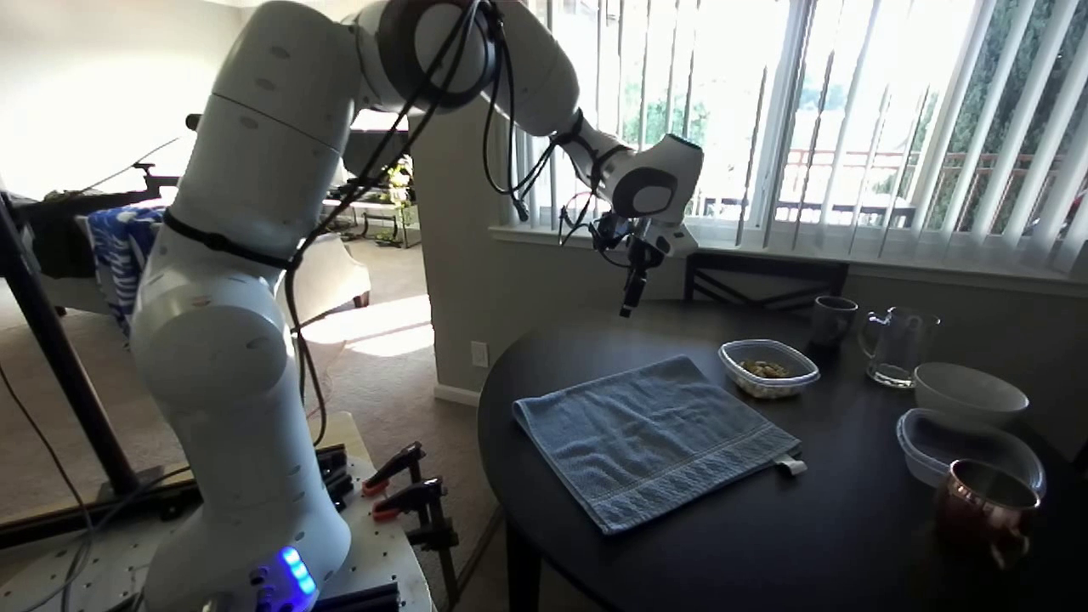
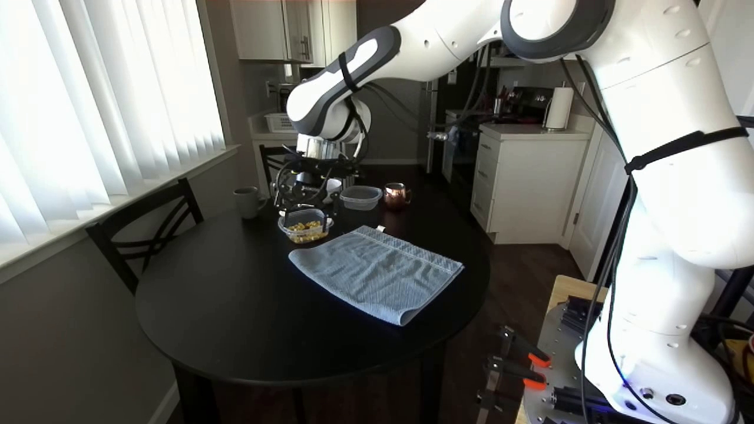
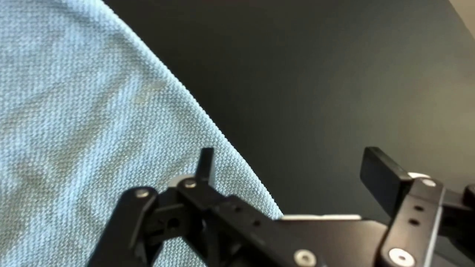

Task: Take the candy out of the bowl

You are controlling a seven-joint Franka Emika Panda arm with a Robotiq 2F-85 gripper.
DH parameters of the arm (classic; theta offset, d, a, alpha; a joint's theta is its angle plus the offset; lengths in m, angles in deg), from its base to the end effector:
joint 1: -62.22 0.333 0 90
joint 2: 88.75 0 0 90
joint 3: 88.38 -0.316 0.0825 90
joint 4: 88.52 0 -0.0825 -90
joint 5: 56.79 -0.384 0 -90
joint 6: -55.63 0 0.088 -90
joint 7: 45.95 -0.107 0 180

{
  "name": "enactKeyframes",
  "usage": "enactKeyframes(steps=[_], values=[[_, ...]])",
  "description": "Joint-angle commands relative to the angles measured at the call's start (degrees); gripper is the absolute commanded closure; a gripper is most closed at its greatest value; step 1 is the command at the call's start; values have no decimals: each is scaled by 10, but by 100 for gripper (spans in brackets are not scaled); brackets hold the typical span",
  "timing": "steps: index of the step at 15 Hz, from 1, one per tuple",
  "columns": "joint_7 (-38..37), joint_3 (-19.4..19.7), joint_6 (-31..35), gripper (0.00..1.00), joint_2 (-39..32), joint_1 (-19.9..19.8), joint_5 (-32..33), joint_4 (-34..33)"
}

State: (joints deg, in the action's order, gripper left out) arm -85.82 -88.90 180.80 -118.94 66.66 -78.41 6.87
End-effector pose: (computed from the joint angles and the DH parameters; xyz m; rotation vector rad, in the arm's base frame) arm 0.6756 0.0715 0.3029 -2.6084 1.1504 0.1805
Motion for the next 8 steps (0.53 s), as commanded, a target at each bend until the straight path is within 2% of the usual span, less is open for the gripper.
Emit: enactKeyframes(steps=[1,8], values=[[-98,2,32,0,-79,10,-29,-85],[-280,14,110,0,-150,12,-24,-164]])
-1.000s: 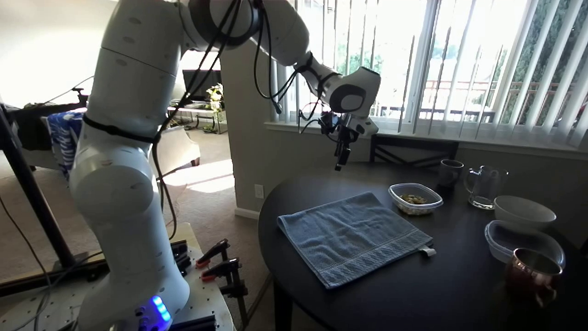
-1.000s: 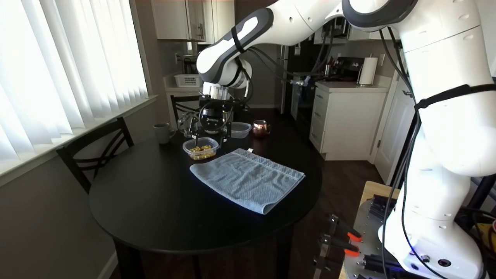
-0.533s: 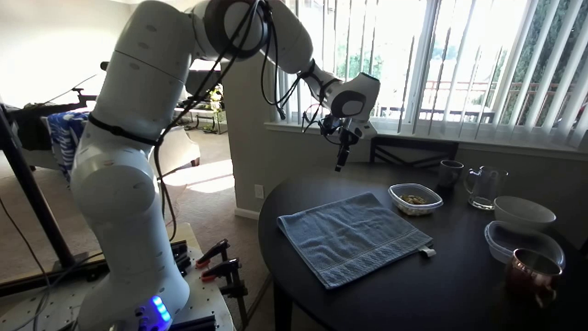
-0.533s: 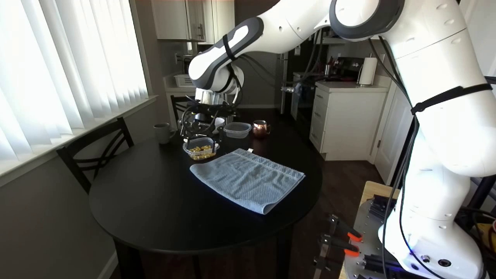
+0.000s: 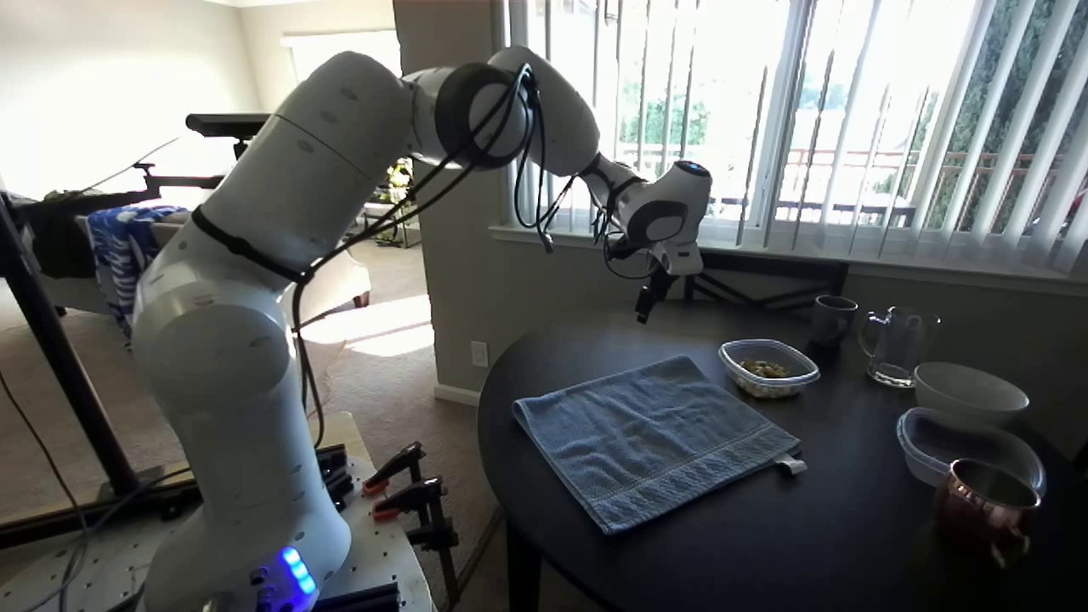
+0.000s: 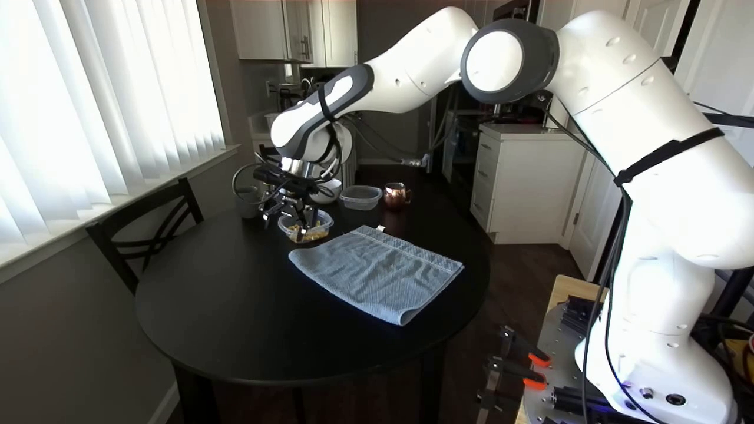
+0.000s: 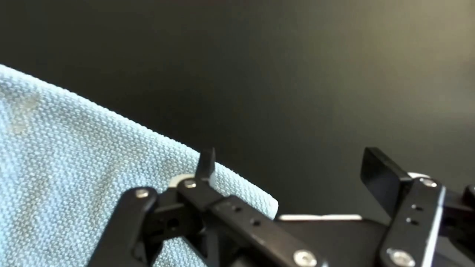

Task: Take the candy out of the bowl

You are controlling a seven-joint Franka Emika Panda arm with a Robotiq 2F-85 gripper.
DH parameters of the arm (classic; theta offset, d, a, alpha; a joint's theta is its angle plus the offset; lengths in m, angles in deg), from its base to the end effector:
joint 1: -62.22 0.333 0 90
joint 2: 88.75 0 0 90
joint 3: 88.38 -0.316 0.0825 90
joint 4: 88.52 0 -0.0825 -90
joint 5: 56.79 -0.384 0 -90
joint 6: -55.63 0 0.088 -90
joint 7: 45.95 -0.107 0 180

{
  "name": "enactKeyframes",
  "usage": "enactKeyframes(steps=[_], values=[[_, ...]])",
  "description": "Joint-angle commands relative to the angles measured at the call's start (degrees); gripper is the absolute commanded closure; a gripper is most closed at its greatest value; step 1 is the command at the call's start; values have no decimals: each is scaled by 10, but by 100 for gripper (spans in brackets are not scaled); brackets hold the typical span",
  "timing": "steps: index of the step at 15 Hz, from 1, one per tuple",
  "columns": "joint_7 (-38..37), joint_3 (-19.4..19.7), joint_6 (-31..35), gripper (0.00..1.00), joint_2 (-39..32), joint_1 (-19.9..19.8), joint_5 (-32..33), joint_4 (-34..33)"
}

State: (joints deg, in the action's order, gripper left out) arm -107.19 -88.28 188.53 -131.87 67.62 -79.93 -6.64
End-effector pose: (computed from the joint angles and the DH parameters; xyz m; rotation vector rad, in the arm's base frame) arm 0.7369 0.0759 0.2619 -2.2890 1.6210 0.0820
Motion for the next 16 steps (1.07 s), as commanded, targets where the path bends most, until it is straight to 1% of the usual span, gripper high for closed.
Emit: enactKeyframes(steps=[1,4,7,12,14,16], values=[[-93,14,49,0,-26,5,-3,-34],[-177,44,92,0,-49,15,22,-50],[-266,83,110,0,-72,23,58,-63],[-451,153,84,0,-101,49,136,-94],[-510,165,59,0,-111,55,165,-112],[-548,163,19,0,-120,55,189,-131]])
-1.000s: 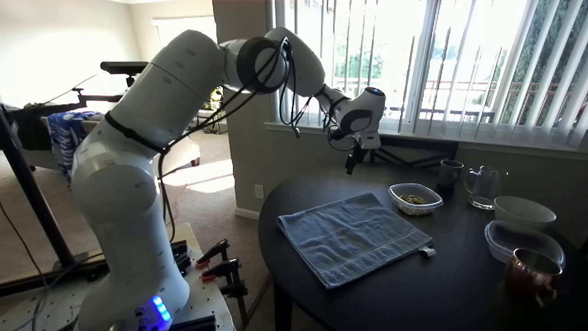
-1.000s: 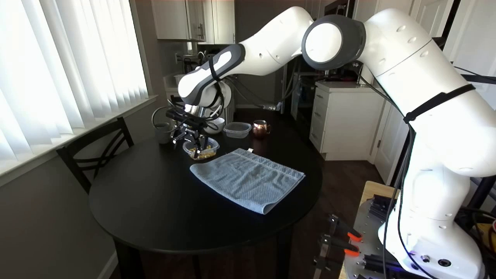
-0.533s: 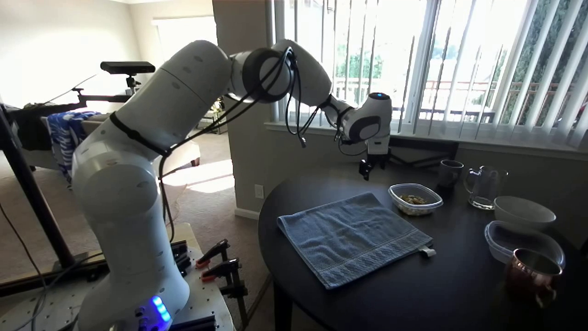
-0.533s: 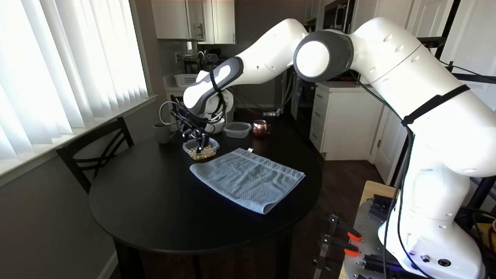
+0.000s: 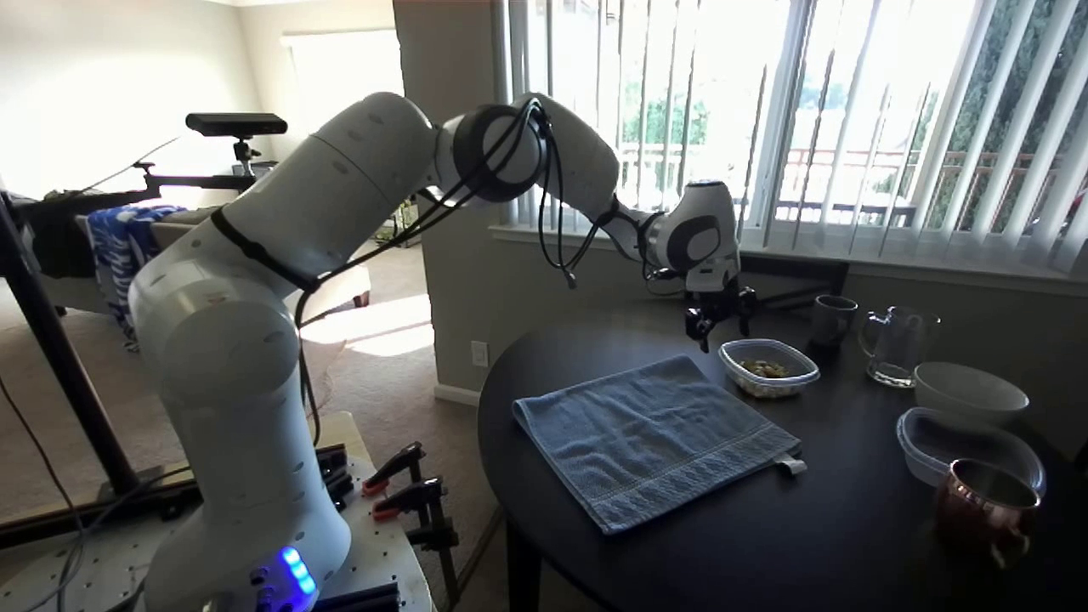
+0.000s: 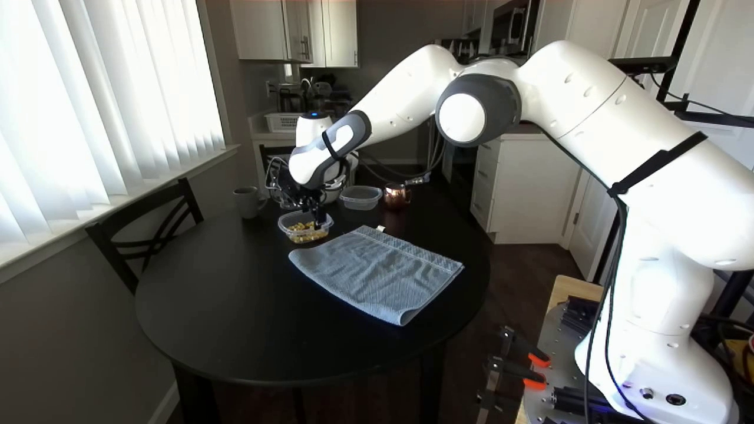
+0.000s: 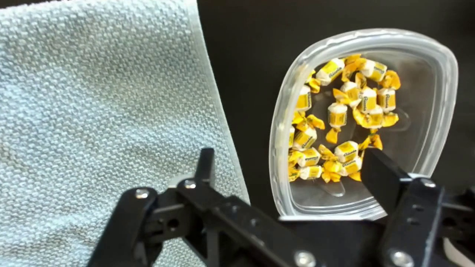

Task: Take the candy out of the bowl

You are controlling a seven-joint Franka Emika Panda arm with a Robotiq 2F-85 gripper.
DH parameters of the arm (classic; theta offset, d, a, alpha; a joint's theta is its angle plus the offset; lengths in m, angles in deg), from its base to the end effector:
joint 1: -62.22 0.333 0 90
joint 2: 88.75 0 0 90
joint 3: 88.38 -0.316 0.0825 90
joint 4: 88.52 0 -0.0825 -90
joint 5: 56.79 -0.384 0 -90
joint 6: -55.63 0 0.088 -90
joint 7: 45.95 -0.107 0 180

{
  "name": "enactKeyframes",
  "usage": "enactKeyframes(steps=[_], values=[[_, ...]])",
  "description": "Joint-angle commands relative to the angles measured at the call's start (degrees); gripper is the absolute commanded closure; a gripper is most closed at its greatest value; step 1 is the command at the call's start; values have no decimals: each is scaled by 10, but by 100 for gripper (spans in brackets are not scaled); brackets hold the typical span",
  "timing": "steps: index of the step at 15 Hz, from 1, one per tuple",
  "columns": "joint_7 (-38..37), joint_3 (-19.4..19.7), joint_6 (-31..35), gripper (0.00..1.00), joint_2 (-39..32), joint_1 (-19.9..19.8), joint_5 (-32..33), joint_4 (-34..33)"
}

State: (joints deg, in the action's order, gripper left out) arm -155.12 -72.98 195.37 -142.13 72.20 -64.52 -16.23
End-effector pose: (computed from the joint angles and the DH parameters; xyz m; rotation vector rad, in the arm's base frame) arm 0.7764 -0.0130 0.2320 -1.6541 2.4574 -0.3705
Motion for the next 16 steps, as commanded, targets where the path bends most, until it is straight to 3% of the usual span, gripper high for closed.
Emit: enactKeyframes(steps=[1,4,8,12,16], values=[[-83,6,-77,0,-23,8,46,-46],[-112,-10,-149,0,-33,1,65,-70],[-129,-25,-189,0,-46,-6,69,-96],[-130,-38,-199,0,-68,-12,66,-126],[-120,-47,-159,0,-97,-18,65,-157]])
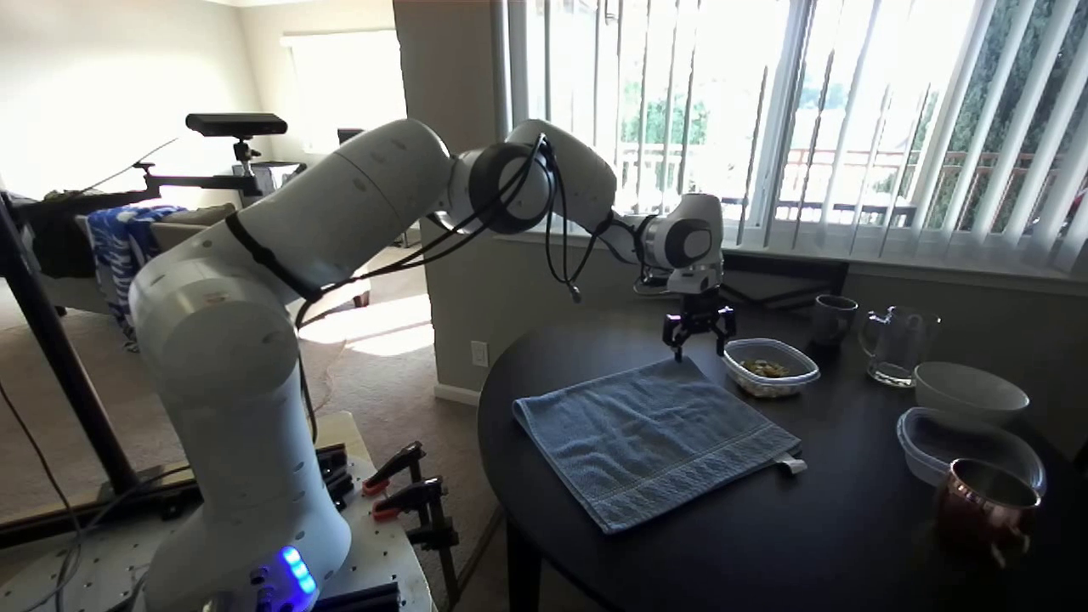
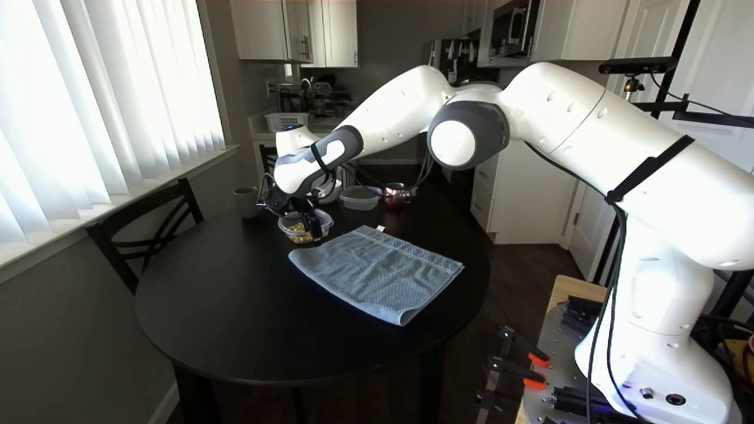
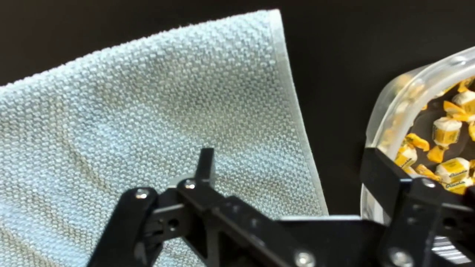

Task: Take the candy out of the bowl

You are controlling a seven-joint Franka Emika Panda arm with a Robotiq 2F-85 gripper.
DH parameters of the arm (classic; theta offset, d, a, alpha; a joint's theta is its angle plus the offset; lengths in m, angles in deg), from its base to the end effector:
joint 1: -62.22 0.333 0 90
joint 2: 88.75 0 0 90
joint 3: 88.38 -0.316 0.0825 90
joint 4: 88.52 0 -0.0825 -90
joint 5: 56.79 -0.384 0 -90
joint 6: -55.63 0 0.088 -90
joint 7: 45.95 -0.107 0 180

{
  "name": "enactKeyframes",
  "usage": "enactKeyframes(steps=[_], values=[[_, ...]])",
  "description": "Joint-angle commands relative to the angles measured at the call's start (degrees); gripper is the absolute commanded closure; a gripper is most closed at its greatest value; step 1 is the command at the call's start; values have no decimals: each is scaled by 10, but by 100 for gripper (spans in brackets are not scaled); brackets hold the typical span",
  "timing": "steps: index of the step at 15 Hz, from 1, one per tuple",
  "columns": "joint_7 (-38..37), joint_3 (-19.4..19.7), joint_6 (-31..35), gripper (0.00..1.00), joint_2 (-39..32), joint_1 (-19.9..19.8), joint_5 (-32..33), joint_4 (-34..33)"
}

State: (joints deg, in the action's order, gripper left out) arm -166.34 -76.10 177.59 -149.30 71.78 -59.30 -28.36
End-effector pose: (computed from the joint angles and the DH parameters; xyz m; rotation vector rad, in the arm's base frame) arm 0.7798 0.0232 0.1961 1.5916 -2.6521 0.2280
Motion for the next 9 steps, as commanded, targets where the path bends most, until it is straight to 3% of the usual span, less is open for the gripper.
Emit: enactKeyframes(steps=[1,9], values=[[-9,-15,27,0,-31,-15,14,-44],[-8,-16,75,0,-47,-30,9,-72]])
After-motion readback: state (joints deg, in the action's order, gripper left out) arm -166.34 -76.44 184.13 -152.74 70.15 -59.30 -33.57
